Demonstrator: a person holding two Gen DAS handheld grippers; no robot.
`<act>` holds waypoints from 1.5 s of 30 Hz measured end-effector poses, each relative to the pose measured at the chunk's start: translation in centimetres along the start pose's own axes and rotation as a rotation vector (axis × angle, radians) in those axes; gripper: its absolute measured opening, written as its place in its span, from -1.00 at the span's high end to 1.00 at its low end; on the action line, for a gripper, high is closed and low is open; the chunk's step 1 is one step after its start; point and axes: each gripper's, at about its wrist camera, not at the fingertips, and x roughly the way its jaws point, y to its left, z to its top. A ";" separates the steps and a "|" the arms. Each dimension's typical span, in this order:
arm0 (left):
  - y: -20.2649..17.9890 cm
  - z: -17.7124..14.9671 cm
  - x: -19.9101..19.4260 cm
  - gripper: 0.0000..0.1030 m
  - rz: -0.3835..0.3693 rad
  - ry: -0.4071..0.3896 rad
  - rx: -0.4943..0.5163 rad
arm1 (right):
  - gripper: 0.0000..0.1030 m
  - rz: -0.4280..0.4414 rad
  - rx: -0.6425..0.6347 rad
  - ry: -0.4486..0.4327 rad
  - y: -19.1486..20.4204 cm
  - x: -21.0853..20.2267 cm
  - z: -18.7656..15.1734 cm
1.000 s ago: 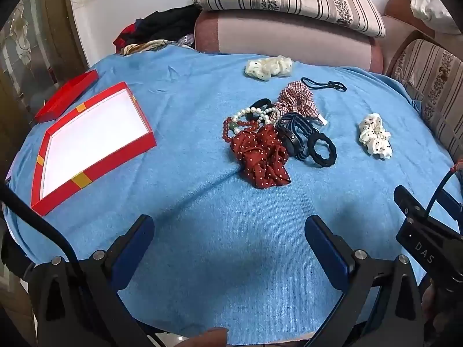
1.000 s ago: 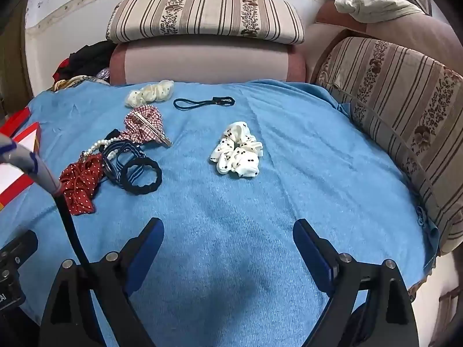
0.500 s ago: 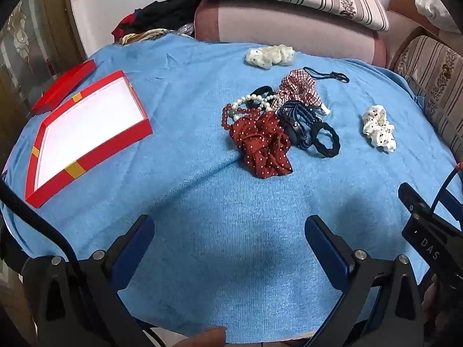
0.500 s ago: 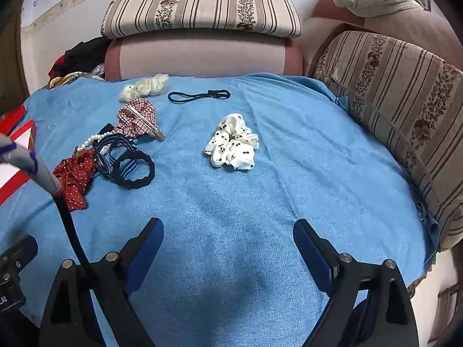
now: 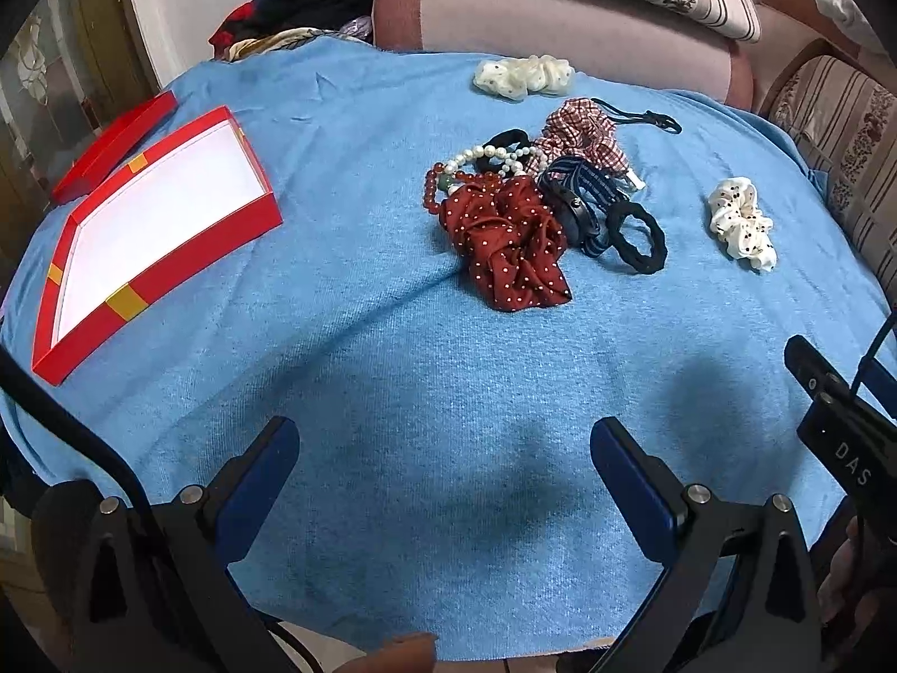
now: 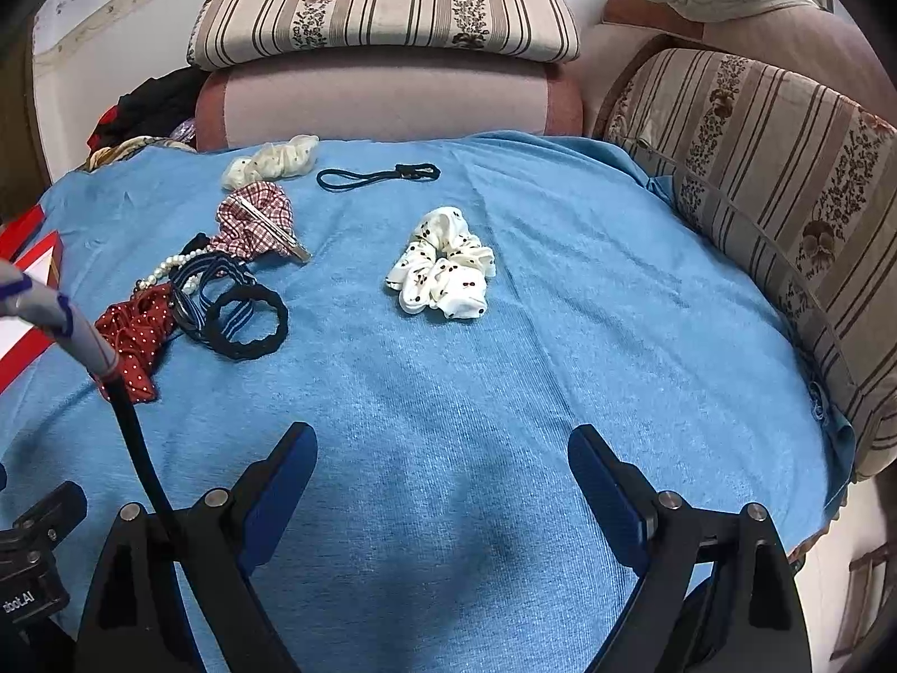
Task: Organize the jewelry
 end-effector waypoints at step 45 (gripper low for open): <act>-0.5 -6.4 -13.6 -1.00 -0.183 -0.318 0.066 | -0.82 -0.049 0.044 -0.151 -1.8 -9.6 -0.1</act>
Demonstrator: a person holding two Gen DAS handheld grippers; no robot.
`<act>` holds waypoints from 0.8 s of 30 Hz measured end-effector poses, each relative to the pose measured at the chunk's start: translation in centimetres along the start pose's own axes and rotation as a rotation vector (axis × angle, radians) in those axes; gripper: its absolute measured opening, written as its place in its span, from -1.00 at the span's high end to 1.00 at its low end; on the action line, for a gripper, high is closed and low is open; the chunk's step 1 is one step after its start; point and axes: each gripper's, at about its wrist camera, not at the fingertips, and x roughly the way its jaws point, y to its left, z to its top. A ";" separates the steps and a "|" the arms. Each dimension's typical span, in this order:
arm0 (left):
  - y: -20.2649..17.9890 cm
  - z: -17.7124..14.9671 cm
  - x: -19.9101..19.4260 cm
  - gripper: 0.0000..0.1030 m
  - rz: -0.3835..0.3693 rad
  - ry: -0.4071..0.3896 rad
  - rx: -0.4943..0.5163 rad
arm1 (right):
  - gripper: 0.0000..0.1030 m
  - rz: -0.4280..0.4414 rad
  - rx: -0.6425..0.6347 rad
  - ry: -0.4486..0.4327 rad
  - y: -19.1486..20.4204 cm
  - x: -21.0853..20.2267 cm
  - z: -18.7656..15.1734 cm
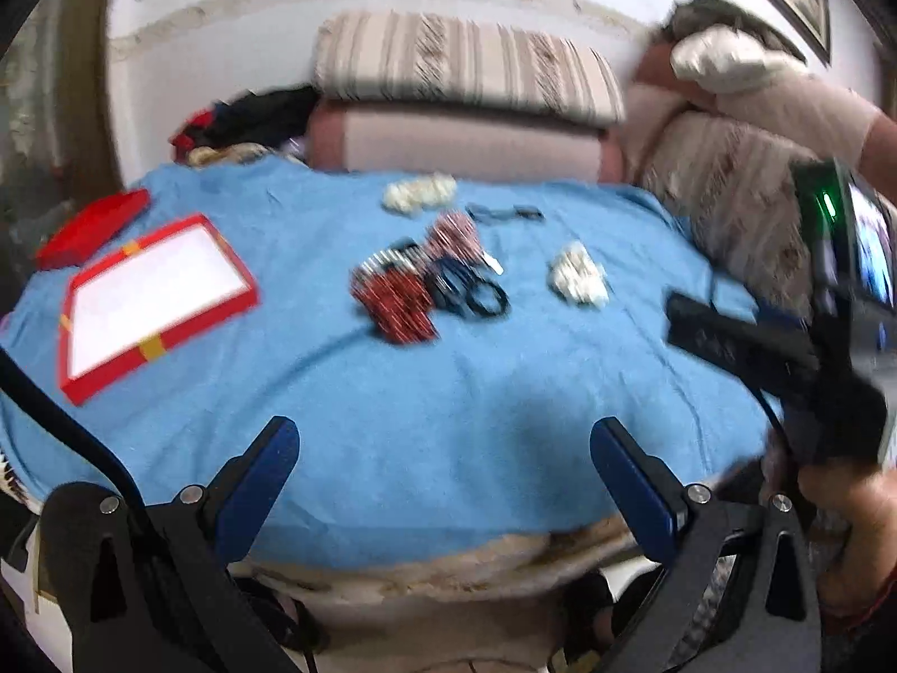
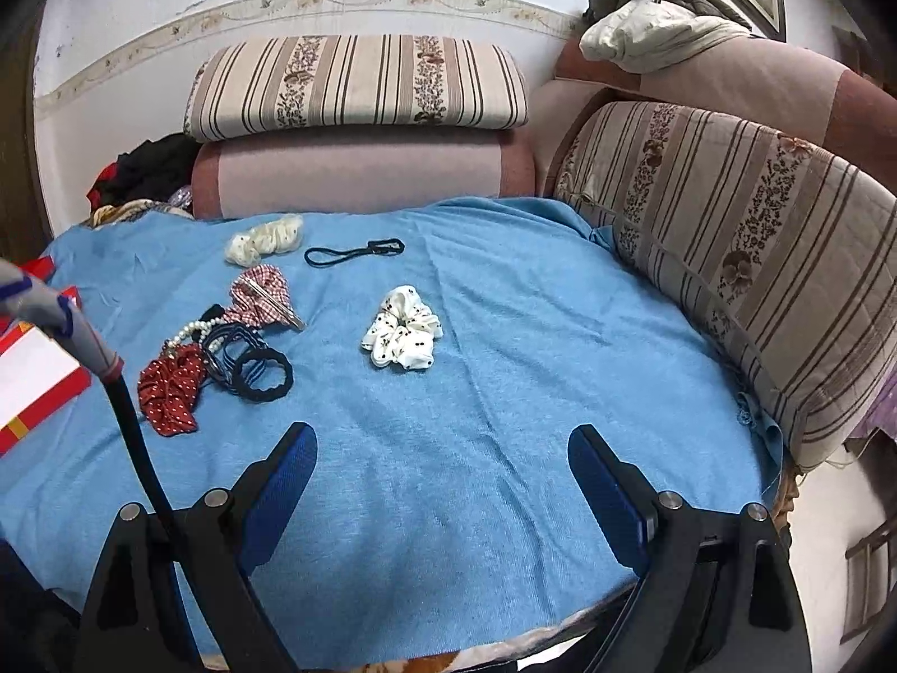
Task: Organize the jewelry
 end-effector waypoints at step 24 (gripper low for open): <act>9.1 7.0 8.5 -1.00 0.164 0.090 -0.096 | -0.70 0.141 -0.060 0.091 1.7 7.0 2.6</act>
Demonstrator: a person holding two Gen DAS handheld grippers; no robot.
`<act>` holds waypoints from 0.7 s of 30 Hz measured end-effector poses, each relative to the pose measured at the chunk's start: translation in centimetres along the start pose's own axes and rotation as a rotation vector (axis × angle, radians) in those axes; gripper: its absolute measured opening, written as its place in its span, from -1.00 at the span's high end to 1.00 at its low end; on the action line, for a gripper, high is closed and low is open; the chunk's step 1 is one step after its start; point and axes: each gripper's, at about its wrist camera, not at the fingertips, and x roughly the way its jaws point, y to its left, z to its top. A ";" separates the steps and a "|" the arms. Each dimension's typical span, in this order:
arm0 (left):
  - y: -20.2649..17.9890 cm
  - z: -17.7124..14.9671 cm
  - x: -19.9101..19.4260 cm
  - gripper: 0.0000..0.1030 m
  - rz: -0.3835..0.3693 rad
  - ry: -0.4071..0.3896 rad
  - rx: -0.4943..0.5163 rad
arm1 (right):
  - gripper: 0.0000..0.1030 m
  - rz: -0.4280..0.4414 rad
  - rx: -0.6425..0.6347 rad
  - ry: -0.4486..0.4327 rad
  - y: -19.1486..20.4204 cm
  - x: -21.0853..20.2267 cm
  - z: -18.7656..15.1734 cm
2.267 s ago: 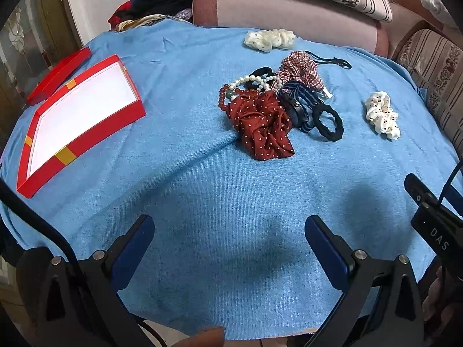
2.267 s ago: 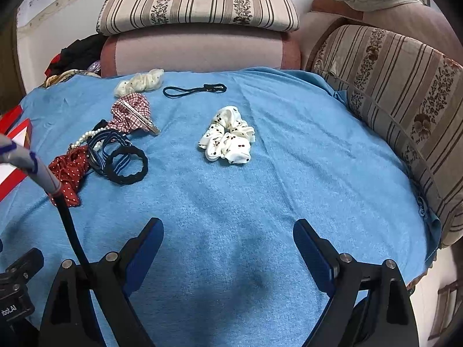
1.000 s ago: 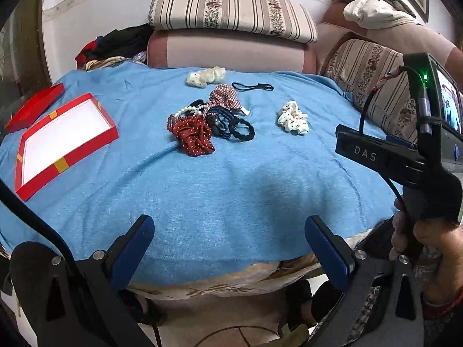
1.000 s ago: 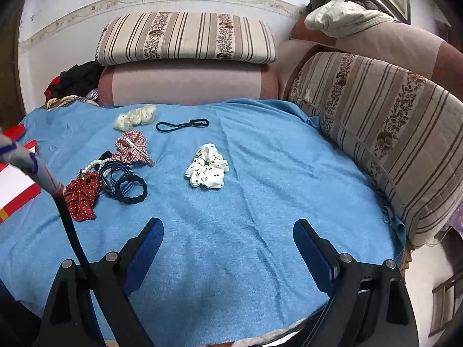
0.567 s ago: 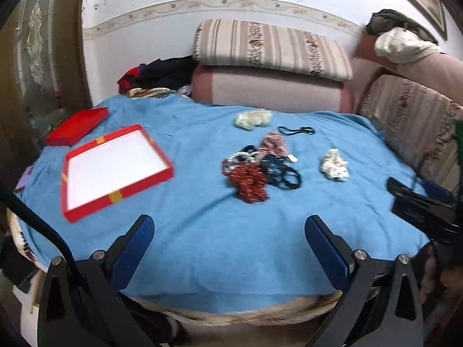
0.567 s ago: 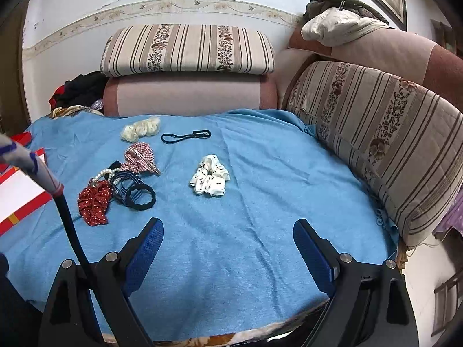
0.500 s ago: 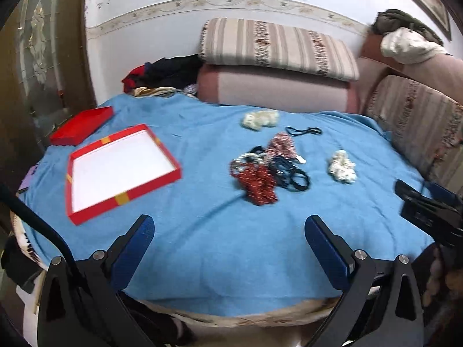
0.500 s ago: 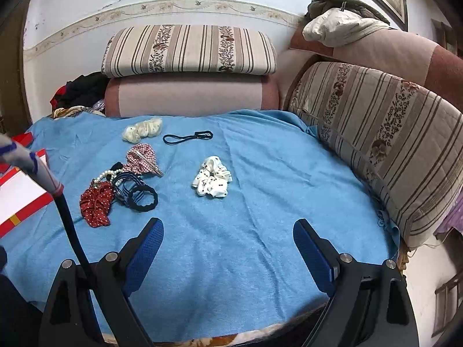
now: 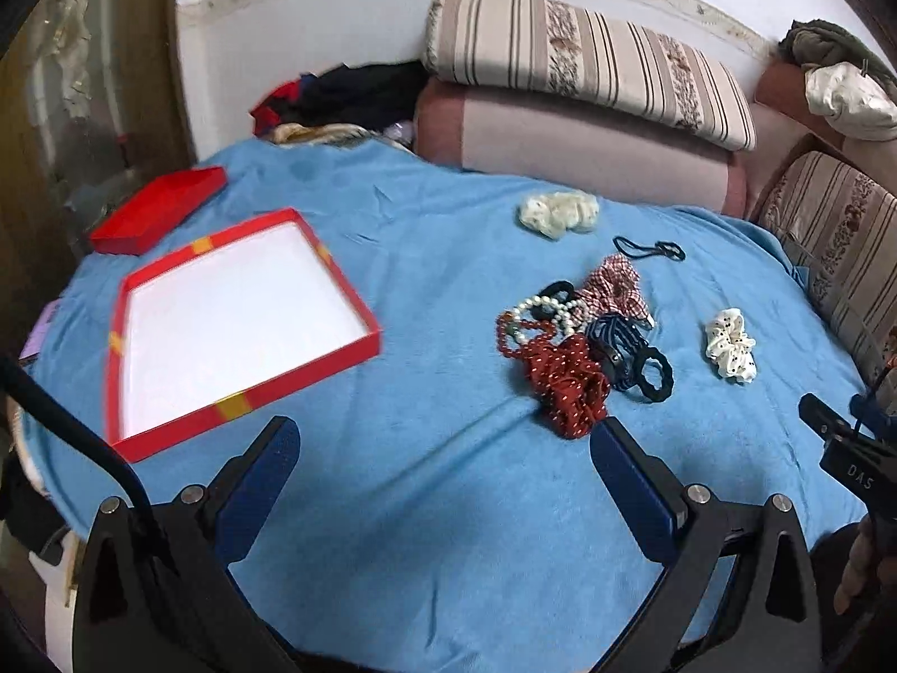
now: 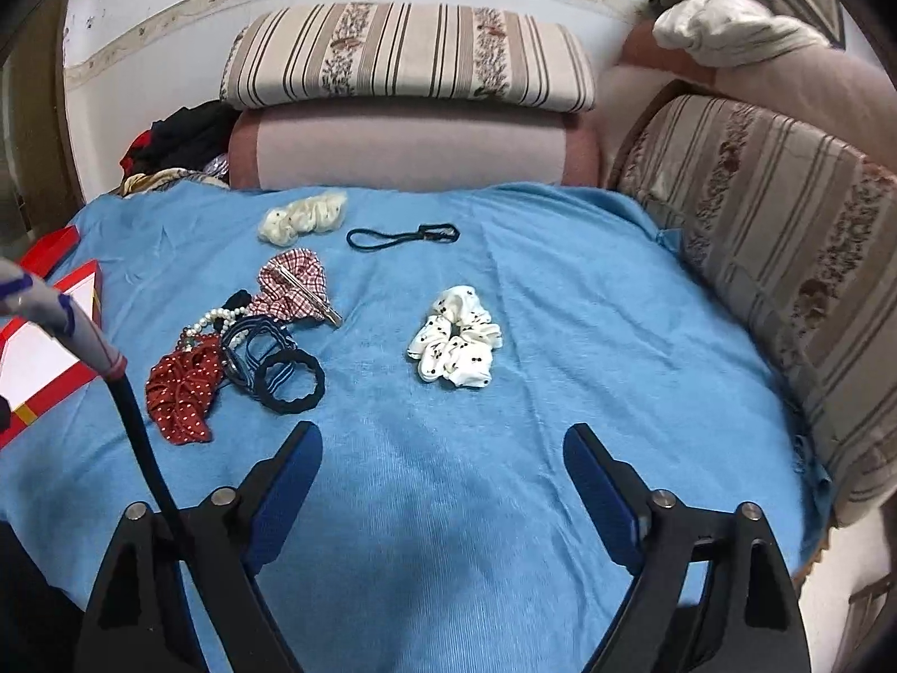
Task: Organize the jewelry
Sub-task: 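Grasp the red polka-dot scrunchie with left tool while right grasps white cherry scrunchie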
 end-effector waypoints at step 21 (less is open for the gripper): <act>-4.5 2.5 14.6 -0.54 -0.225 0.237 -0.025 | -0.39 0.108 0.127 0.095 -4.8 12.7 3.9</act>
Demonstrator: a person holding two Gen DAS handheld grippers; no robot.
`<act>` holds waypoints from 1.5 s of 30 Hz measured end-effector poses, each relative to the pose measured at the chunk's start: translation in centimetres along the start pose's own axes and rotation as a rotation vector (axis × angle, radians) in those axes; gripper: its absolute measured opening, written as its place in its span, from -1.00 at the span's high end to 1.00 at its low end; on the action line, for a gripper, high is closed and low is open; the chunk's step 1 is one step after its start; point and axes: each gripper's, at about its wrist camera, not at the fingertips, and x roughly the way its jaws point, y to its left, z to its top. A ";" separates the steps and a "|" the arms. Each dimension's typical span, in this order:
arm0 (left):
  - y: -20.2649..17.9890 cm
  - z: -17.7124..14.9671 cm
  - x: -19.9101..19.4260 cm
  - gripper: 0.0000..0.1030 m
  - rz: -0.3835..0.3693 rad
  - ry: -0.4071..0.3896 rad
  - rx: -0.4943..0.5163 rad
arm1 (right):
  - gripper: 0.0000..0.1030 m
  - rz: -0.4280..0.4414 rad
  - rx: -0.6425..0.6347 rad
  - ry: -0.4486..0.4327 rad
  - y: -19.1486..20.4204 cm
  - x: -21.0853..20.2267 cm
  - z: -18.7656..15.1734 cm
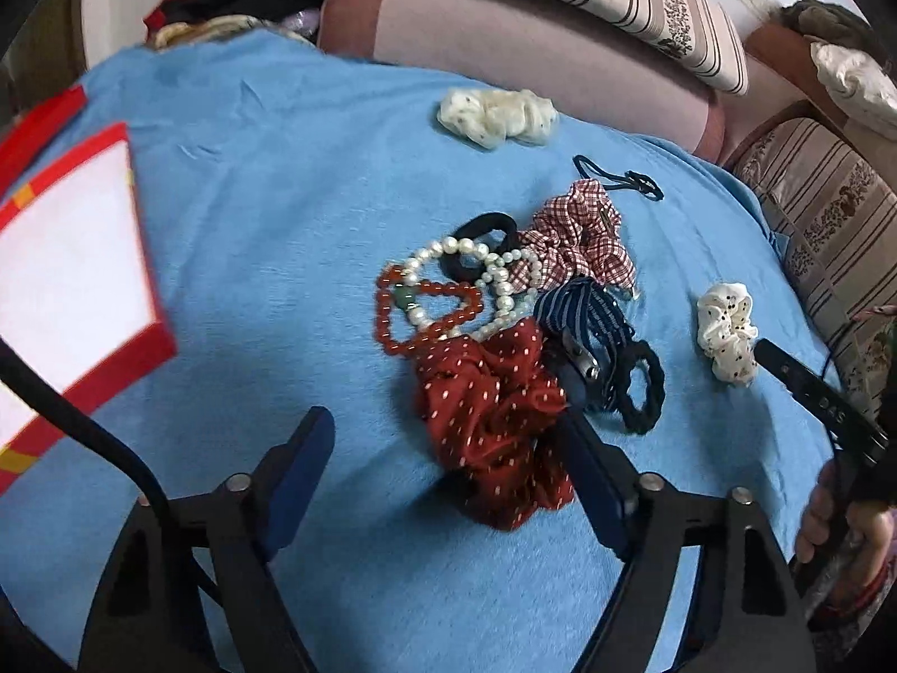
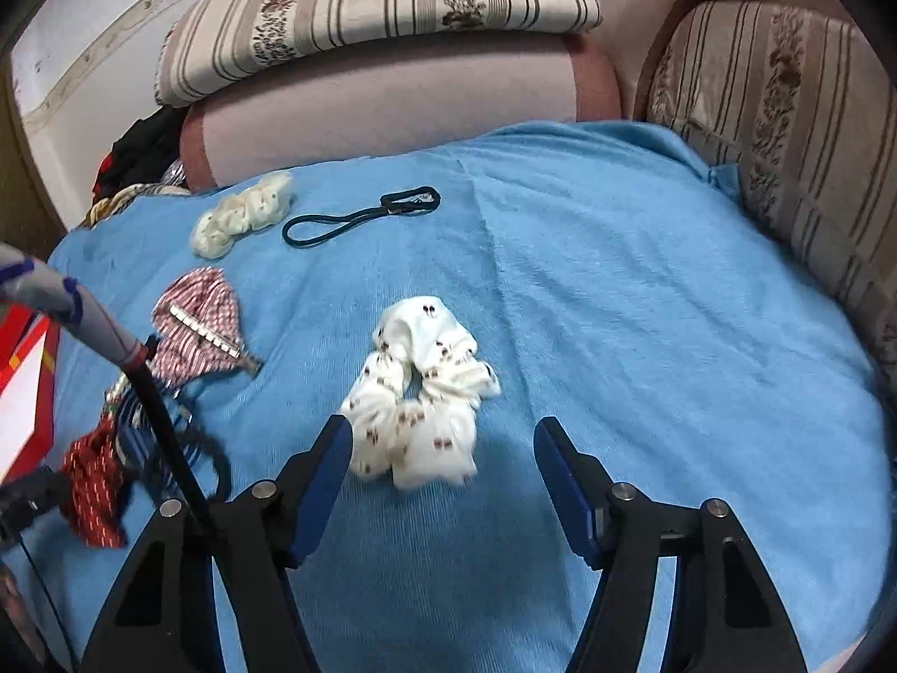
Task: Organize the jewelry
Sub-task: 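Grasp the red polka-dot scrunchie with left tool while right grasps white cherry scrunchie, then carry both scrunchies to the white tray and open both tools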
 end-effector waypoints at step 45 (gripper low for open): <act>21.7 3.7 -15.1 0.79 0.331 -0.189 -0.196 | 0.81 0.541 -0.400 0.056 32.7 -3.5 1.8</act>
